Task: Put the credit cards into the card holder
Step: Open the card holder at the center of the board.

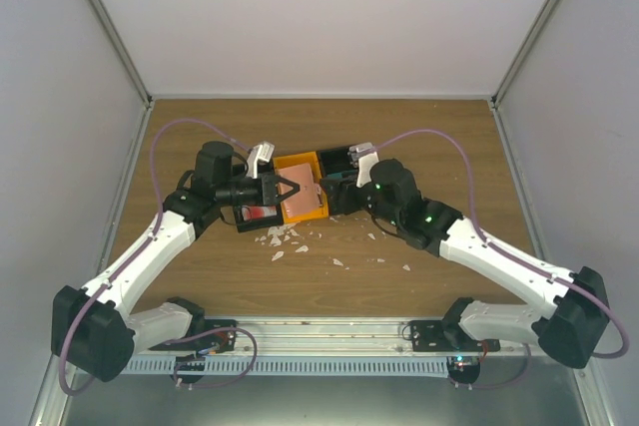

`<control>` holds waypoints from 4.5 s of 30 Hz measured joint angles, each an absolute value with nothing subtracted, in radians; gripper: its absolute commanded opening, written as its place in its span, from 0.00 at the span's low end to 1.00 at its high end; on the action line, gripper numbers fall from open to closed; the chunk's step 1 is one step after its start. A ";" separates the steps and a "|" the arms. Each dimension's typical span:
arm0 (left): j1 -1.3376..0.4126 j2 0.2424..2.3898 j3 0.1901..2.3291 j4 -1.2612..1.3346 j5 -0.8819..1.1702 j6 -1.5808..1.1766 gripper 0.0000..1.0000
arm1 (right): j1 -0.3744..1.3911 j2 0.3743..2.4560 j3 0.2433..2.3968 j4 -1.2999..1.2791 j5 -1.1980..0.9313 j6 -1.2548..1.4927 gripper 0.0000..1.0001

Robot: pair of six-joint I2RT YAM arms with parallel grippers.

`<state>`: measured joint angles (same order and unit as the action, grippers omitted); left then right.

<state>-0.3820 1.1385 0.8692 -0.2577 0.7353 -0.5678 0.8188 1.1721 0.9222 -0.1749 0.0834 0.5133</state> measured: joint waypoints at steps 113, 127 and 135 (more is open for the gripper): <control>-0.603 1.483 0.483 0.083 0.714 -0.838 0.25 | 0.821 1.198 0.591 -0.392 0.056 0.757 0.39; -0.615 1.522 0.567 0.042 0.698 -0.793 0.25 | 0.820 0.953 0.633 -0.356 -0.087 0.714 0.44; -0.620 1.535 0.567 0.039 0.686 -0.794 0.25 | 0.821 1.083 0.612 -0.218 -0.273 0.678 0.32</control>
